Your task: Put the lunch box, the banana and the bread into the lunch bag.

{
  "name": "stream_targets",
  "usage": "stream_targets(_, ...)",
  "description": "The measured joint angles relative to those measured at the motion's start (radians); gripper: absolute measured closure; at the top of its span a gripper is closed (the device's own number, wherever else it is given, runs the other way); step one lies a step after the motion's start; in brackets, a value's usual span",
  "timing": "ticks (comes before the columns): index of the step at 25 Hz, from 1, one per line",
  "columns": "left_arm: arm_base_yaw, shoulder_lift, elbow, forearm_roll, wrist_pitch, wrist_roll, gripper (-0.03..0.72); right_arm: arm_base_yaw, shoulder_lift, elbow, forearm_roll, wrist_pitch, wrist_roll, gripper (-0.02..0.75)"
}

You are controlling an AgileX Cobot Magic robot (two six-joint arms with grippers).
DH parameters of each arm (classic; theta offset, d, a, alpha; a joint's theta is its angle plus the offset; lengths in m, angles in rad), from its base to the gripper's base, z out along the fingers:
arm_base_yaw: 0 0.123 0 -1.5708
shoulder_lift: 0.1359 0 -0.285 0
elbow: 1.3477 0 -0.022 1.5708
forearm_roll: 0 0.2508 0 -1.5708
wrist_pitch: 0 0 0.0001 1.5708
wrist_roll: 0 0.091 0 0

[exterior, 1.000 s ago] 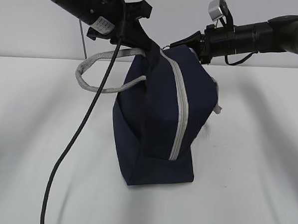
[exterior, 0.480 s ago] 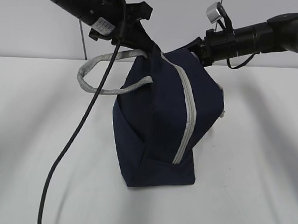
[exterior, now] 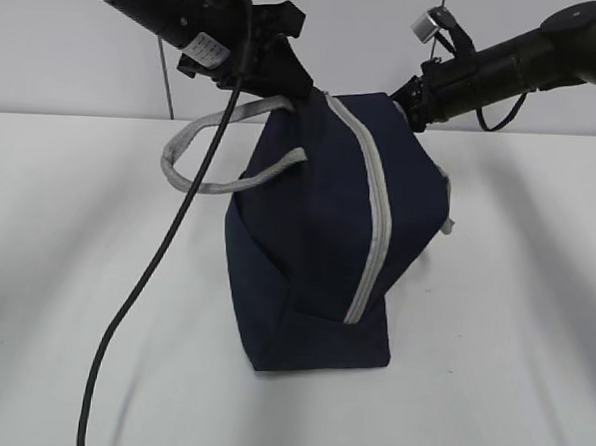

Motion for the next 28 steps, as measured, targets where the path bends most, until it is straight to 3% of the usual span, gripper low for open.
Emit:
stream_targets(2,0.002,0.0,0.0,0.026,-0.005,0.002,0.342,-0.008,0.0,-0.046,-0.032,-0.001,0.076,0.421)
stream_targets(4,0.014,0.0,0.0,0.036,-0.004,0.002,0.218,-0.015,0.0,-0.083,-0.039,-0.001,0.162,0.378)
stream_targets(6,0.031,-0.001,0.0,0.036,-0.004,0.002,0.139,-0.023,0.0,-0.129,-0.042,-0.001,0.252,0.344)
stream_targets(16,0.093,-0.083,-0.004,0.067,0.05,-0.027,0.106,-0.066,0.0,-0.272,-0.197,0.003,0.934,0.336)
stream_targets(20,0.097,-0.108,-0.005,0.179,0.096,-0.114,0.106,-0.066,-0.019,-0.272,-0.294,0.011,1.108,0.374)
stream_targets(28,0.098,-0.163,-0.006,0.459,0.195,-0.327,0.106,-0.064,-0.179,-0.208,-0.352,0.019,1.262,0.399)
